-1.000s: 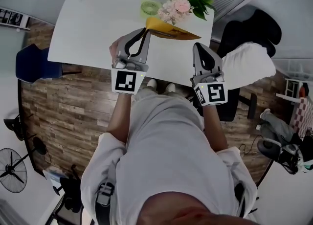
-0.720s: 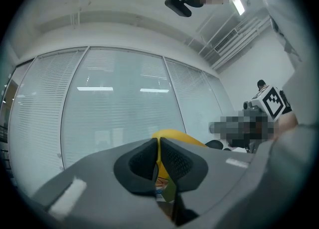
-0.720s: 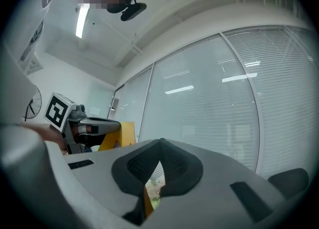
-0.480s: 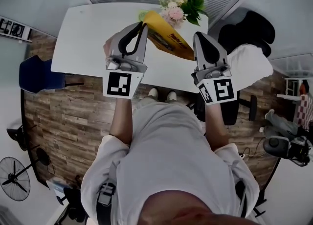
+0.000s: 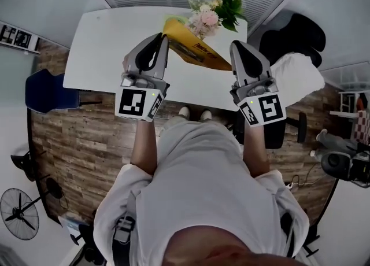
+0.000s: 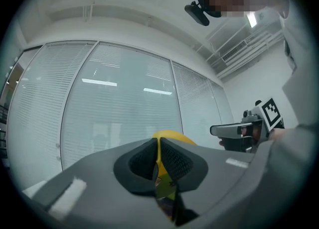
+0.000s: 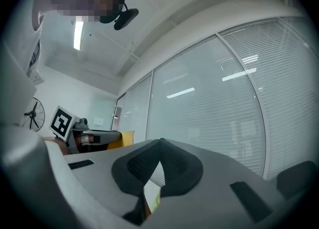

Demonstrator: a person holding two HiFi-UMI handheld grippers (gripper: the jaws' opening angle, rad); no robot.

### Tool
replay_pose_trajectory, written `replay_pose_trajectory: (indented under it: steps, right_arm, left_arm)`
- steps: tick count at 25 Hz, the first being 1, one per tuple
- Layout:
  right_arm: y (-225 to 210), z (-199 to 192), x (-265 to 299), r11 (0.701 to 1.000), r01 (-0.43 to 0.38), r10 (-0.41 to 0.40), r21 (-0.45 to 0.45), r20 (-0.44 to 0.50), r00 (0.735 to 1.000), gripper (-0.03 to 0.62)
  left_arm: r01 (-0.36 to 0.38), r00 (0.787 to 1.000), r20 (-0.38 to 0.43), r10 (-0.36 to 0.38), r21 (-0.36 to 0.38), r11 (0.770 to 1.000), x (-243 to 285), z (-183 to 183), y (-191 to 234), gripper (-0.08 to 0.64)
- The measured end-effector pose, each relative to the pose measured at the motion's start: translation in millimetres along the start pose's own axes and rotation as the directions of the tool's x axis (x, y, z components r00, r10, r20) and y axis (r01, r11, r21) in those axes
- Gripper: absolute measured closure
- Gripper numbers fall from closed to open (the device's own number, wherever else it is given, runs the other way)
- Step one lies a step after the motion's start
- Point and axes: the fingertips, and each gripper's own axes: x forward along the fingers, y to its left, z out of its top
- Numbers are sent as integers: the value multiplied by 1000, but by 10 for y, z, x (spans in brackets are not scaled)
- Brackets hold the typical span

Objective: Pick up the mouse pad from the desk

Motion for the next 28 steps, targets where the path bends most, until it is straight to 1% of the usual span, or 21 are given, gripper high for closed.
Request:
replay_pose_trajectory:
  steps: [5,10,12,16,19,23,28]
  right_arm:
    - [72,-90,9,1000,-18,18,-2,3,1000,595]
    - [75,-210,2,1000,-3,3,-12,-3,1000,595]
    - [47,-220,10,1000,6,-6,-9,0,1000,595]
    - [-7,-186,7,1000,26,-26,-11,10,1000,595]
    - [-10,-115,-14,999,37,-36,-24,21,999,595]
    - [70,48,-37,995,36,-33,-93,42,999,595]
    - [-25,11,-35,998,41,-39,-49,47,998,595]
  left_arm:
    - [-10,1000,-25,10,-26,1000,-55,-63,57,543]
    - [-18,999,-36,18,-2,1000,-59,-162,62,543]
    - [-19,999,-36,19,-4,1000,-42,-198,72,543]
    - [-21,999,-31,21,-9,1000,-19,-208,83,543]
    - [-12,1000,-25,12,2,1000,5,-178,61,541]
    - [12,1000,-9,-12,6,1000,35,-119,8,541]
    - [21,1000,1,-21,4,1000,83,-80,-64,541]
